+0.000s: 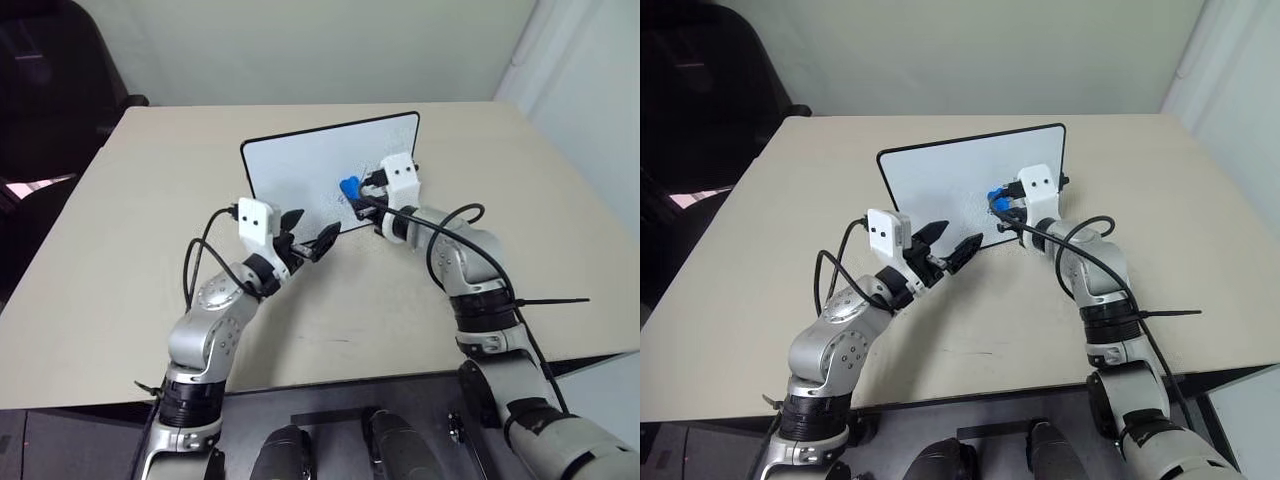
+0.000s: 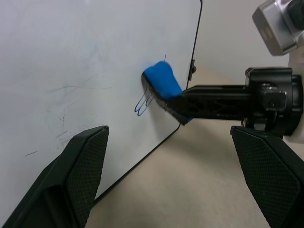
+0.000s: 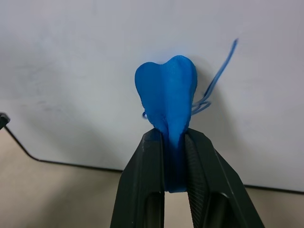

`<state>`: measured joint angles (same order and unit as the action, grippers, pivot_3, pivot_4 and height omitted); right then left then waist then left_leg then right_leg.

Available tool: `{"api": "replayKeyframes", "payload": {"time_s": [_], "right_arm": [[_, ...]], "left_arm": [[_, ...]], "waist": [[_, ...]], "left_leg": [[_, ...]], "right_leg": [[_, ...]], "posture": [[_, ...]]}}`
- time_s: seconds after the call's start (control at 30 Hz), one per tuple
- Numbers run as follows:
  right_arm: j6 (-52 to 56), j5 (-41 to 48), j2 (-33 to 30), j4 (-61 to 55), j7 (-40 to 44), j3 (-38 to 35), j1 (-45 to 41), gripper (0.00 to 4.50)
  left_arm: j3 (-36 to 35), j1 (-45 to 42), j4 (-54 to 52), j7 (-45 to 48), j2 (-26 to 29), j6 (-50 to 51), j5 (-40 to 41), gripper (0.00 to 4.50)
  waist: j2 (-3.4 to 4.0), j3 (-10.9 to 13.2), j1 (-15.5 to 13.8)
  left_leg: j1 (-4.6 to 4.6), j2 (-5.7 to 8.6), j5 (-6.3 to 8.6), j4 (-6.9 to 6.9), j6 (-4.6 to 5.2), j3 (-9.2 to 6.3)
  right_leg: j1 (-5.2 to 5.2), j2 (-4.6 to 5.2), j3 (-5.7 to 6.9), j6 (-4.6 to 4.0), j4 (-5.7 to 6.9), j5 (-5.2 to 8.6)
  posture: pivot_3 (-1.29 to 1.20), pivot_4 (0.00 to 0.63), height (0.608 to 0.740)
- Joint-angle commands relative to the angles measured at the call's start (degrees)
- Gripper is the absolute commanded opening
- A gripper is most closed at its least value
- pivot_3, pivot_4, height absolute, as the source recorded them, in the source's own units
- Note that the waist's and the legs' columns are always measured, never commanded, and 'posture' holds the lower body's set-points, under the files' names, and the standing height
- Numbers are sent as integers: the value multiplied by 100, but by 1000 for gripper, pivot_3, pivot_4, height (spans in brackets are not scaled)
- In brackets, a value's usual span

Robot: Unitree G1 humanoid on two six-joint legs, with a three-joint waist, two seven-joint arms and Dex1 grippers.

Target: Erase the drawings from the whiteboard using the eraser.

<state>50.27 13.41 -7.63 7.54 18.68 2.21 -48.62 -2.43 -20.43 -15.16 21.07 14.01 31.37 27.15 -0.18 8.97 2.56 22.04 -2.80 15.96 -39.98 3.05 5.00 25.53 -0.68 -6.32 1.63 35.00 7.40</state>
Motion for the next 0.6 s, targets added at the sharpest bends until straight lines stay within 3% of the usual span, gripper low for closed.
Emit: {"api": "replayKeyframes", "payload": {"time_s": [0.03,0.27,0.6], "right_arm": [[85,95,100,-158,186,202,-84,349],[147,-26,220,77,93,348,-98,349],[-274,-122,-38,1215,-804,-643,-601,349]], "left_arm": [[-85,454,-614,-59,-2,-70,62,4500],[-93,446,-850,-173,24,99,133,4500],[-13,193,-897,-345,-44,322,167,4500]], "waist": [[0,0,27],[0,0,-5],[0,0,-63]], "left_leg": [[0,-2,0,4,0,1],[2,-5,-3,15,-7,2],[3,-3,-8,-1,3,3]], "right_leg": [[0,-2,0,0,0,0],[16,-3,4,-5,0,2],[7,2,3,-27,0,-16]], "posture": [[0,150,740],[0,150,740],[0,150,740]]}}
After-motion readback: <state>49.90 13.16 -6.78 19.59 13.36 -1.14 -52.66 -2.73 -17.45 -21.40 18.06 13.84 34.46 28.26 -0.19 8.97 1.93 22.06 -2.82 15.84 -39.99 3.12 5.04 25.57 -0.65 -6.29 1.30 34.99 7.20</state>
